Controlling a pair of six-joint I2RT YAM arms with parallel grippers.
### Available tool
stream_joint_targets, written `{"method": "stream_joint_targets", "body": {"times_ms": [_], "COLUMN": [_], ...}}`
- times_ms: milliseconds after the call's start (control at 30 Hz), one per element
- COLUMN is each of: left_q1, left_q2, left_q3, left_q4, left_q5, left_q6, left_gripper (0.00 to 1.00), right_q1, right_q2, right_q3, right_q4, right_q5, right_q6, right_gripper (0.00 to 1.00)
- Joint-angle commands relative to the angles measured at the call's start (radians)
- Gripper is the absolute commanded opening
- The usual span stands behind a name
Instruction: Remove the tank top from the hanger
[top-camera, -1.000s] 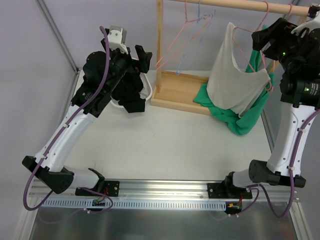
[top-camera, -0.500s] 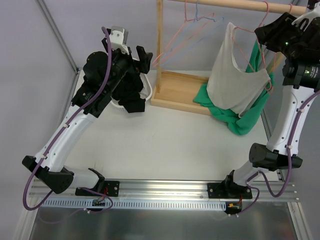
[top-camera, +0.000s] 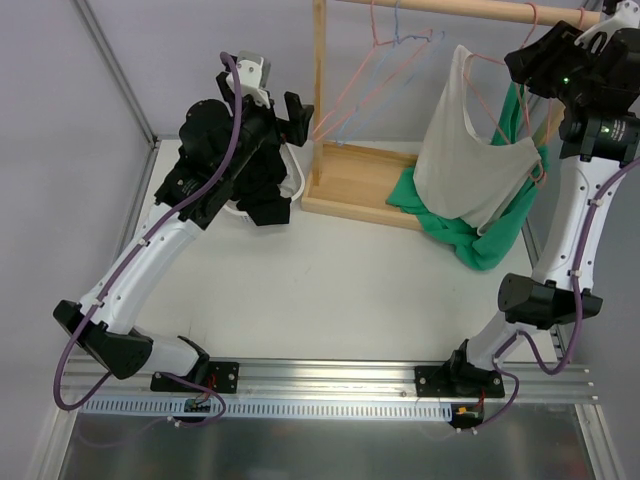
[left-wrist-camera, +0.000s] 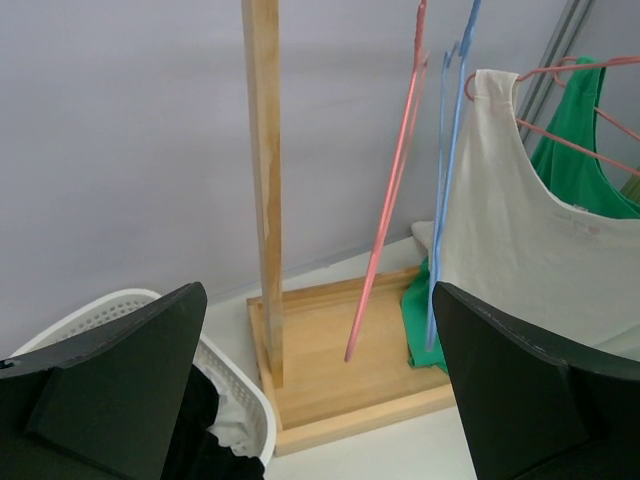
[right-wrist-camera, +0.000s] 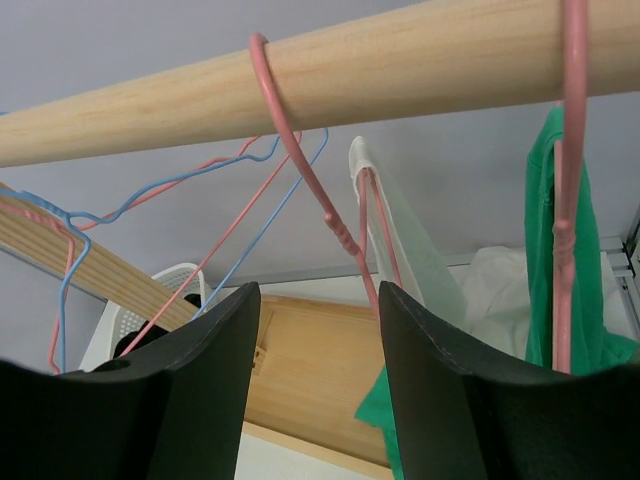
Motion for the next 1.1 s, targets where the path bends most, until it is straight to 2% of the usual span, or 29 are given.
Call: {"method": "stream_joint_targets", "body": {"times_ms": [0,267,367,400,467,500,633,833,1067], "left_q1": [-0.009,-0.009,-0.009,-0.009,-0.009,-0.009,-0.009,-0.009,-0.011], "left_q2": [0.009,0.013,0.009,0.004,0.002,-0.001,-0.007,-0.021,-0.024], "left_q3": [0.052,0.064,0.063,0.061,0.060,0.060,0.061,0.060,0.071], "left_q4": [0.071,0.103,0.106,0.108,0.111,0.112,0.120,0.131,0.138], "left_q5": [0.028,0.037,0.036,0.030,0.026,0.025,0.057,0.065,0.100], "left_q6": [0.048,0.089,0.106,0.115,0.126,0.132,0.155,0.169,0.170], "left_gripper": [0.99,0.99,0.99,0.99,0.99,0.99,0.99,0.99,0.99], "right_q1": [-0.006,0.014,0.036,0.040,0.059,0.063,0.083,0.105,0.106], "right_q2": [0.021,0.105,0.119,0.124,0.128,0.128,0.107,0.070,0.004], "right_q3": [0.046,0.083,0.086,0.083,0.083,0.082,0.062,0.049,0.006], "right_q4": [0.089,0.138,0.154,0.163,0.175,0.189,0.237,0.278,0.333], "right_q5": [-0.001,0.025,0.054,0.061,0.074,0.078,0.101,0.126,0.163], "right_q6": [-0.020,-0.040,-0.063,-0.072,-0.089,-0.108,-0.121,-0.133,-0.106], "right_gripper": [0.55,0.52,0.44,0.38,0.31,0.23,0.08,0.01,0.00]}}
